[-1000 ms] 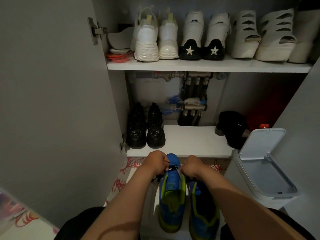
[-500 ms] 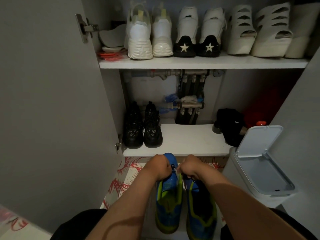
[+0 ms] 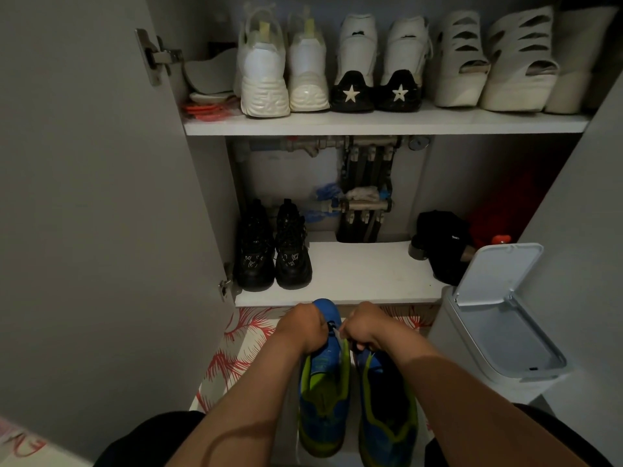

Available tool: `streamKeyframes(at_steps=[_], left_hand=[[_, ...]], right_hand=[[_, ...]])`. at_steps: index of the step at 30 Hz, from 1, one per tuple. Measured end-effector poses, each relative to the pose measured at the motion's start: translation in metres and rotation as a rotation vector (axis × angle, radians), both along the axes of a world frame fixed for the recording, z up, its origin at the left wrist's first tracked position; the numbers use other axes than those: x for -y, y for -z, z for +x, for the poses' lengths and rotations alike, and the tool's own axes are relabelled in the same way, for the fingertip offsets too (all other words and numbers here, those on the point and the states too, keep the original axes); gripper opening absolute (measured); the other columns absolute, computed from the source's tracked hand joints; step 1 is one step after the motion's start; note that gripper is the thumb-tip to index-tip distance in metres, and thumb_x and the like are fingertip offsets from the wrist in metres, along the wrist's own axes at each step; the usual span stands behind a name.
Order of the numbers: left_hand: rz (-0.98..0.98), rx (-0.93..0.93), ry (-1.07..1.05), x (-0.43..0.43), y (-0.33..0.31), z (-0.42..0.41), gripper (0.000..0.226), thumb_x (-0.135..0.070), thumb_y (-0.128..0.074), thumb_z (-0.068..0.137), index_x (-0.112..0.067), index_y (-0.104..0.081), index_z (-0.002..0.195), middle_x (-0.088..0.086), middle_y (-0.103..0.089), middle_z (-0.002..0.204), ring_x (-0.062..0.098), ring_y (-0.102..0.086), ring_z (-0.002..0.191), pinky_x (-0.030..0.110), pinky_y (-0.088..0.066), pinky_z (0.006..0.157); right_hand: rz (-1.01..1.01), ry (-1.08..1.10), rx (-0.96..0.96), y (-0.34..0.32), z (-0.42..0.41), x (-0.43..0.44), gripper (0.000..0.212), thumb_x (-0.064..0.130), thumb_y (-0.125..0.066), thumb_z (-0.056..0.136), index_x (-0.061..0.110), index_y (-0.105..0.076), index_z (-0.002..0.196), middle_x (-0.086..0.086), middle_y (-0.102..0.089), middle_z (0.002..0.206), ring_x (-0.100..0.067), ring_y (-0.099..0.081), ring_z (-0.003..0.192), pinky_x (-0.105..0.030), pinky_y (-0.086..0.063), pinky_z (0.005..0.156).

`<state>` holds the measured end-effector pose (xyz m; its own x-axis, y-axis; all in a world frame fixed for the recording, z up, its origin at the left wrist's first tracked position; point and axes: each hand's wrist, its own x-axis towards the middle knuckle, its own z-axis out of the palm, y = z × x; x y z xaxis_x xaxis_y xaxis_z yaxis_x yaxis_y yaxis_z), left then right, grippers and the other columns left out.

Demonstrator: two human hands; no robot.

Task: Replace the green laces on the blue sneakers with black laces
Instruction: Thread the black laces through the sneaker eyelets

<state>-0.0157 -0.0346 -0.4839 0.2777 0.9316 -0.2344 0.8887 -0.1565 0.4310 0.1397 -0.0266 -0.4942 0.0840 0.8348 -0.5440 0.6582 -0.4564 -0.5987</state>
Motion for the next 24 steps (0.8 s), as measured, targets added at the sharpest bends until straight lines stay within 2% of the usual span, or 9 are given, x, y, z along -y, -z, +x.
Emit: streamKeyframes(at_steps=[4,8,11,13,14,16,18,21,24], left_hand=[[0.001,0.029,0.009,-0.001,0.002,-0.001,0.022,-0.015,-0.056,0.091,-0.003,-0.075,0.09,0.013,-0.071,0.095,0.025,-0.066,0.09,0.031,-0.053,0.076],[-0.004,0.049,0.029,-0.001,0.006,-0.002,0.024,-0.016,-0.057,0.092,0.0,-0.074,0.087,0.014,-0.072,0.096,0.024,-0.065,0.088,0.032,-0.054,0.079],[0.003,0.028,0.023,-0.001,0.009,-0.001,0.028,-0.019,-0.059,0.092,-0.006,-0.062,0.068,0.018,-0.067,0.085,0.024,-0.059,0.076,0.027,-0.043,0.064],[0.0,0.029,0.01,-0.001,0.01,0.002,0.026,-0.02,-0.06,0.092,-0.005,-0.067,0.072,0.019,-0.064,0.081,0.025,-0.057,0.075,0.028,-0.04,0.062],[-0.004,0.032,0.007,0.0,0.01,0.003,0.025,-0.02,-0.061,0.092,-0.003,-0.069,0.075,0.02,-0.065,0.083,0.025,-0.057,0.075,0.03,-0.041,0.063],[-0.006,0.043,0.007,0.001,0.011,0.005,0.023,-0.018,-0.061,0.091,-0.001,-0.071,0.081,0.022,-0.067,0.09,0.027,-0.058,0.077,0.033,-0.046,0.066],[-0.01,0.07,0.016,0.0,0.014,0.005,0.02,-0.017,-0.061,0.089,-0.003,-0.072,0.08,0.021,-0.069,0.09,0.028,-0.06,0.078,0.036,-0.05,0.072],[-0.009,0.073,0.034,-0.002,0.016,0.003,0.019,-0.019,-0.062,0.089,-0.006,-0.074,0.085,0.014,-0.071,0.093,0.028,-0.064,0.09,0.036,-0.053,0.079],[0.001,0.031,0.062,-0.002,0.014,0.002,0.017,-0.022,-0.063,0.09,-0.008,-0.073,0.094,0.011,-0.07,0.101,0.024,-0.063,0.097,0.034,-0.052,0.084]], right_hand=[[0.003,-0.005,0.026,0.0,0.0,0.0,0.019,0.005,-0.062,0.081,-0.005,-0.07,0.095,-0.013,-0.061,0.059,-0.017,-0.054,0.04,-0.025,-0.044,0.048],[0.003,-0.03,0.032,0.0,0.0,0.001,0.019,0.005,-0.062,0.081,-0.006,-0.069,0.095,-0.014,-0.062,0.06,-0.021,-0.057,0.047,-0.025,-0.044,0.048],[0.014,-0.034,0.034,-0.002,0.001,0.002,0.012,0.006,-0.063,0.082,-0.003,-0.07,0.081,-0.015,-0.064,0.06,-0.022,-0.057,0.048,-0.026,-0.045,0.05],[0.02,-0.038,0.042,-0.001,0.002,0.003,0.017,0.006,-0.06,0.083,0.0,-0.07,0.07,-0.014,-0.064,0.057,-0.019,-0.053,0.04,-0.022,-0.043,0.047],[0.028,-0.048,0.037,0.0,0.002,0.004,0.018,0.005,-0.061,0.084,-0.001,-0.071,0.07,-0.017,-0.066,0.061,-0.018,-0.052,0.039,-0.023,-0.042,0.047],[0.056,-0.102,0.054,0.002,0.002,0.004,0.015,0.003,-0.062,0.085,-0.007,-0.073,0.084,-0.022,-0.07,0.077,-0.018,-0.055,0.045,-0.027,-0.046,0.053],[0.11,-0.14,0.108,0.003,0.002,0.006,0.018,0.003,-0.063,0.084,-0.009,-0.073,0.092,-0.02,-0.071,0.082,-0.018,-0.059,0.056,-0.026,-0.047,0.057],[0.21,-0.185,0.205,0.003,0.002,0.01,0.018,0.01,-0.062,0.085,-0.003,-0.074,0.089,-0.015,-0.071,0.083,-0.021,-0.065,0.073,-0.026,-0.049,0.063],[0.227,-0.239,0.223,0.004,0.004,0.013,0.019,0.012,-0.059,0.086,0.005,-0.077,0.088,-0.012,-0.074,0.09,-0.024,-0.07,0.086,-0.031,-0.056,0.077]])
